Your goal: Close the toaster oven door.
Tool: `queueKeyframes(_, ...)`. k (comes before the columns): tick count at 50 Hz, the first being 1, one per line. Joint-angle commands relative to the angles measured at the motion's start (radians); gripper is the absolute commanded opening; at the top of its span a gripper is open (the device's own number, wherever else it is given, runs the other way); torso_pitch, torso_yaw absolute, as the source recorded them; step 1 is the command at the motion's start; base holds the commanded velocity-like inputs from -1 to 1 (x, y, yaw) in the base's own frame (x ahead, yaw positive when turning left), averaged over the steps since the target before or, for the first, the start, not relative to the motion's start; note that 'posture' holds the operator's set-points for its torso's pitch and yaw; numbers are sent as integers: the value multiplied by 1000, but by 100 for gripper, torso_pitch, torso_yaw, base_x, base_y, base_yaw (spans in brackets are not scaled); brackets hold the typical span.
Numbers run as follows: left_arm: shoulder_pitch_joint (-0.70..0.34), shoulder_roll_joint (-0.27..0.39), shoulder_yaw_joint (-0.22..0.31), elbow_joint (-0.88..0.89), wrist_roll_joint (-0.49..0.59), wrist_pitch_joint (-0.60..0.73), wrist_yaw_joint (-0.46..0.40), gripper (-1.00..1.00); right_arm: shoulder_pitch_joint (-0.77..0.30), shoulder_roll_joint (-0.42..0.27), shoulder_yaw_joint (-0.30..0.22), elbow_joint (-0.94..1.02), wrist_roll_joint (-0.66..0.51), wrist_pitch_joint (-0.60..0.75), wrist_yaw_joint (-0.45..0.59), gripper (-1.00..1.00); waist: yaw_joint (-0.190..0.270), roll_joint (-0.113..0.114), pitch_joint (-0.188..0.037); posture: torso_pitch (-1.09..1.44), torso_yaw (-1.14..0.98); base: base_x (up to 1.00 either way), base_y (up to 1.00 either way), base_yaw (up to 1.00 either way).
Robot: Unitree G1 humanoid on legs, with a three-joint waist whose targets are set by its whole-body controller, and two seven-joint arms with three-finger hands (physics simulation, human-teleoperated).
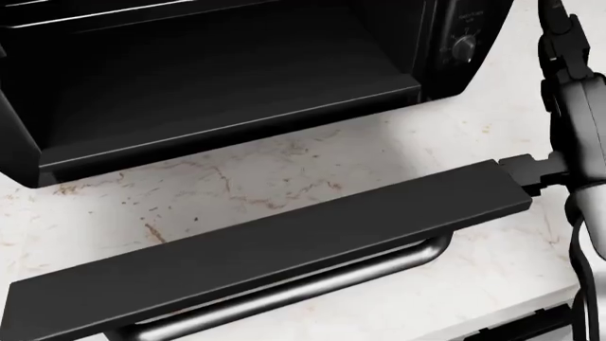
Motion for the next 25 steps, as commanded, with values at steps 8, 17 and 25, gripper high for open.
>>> queueKeyframes(8,-19,21,15,-29,1,-31,-1,100,-54,19,-12,-119,139,63,-24,100,-1,7,-25,0,0,0,0,0)
queueKeyframes(17,-18,23,18,-30,0,-30,-2,100,-70,11,0,-133,205,94,-66,100,-4,12,-20,0,0,0,0,0)
queueKeyframes(25,-20,22,15,-26,2,-32,0,100,-97,17,-9,-163,253,140,-100,100,-5,12,-18,0,0,0,0,0)
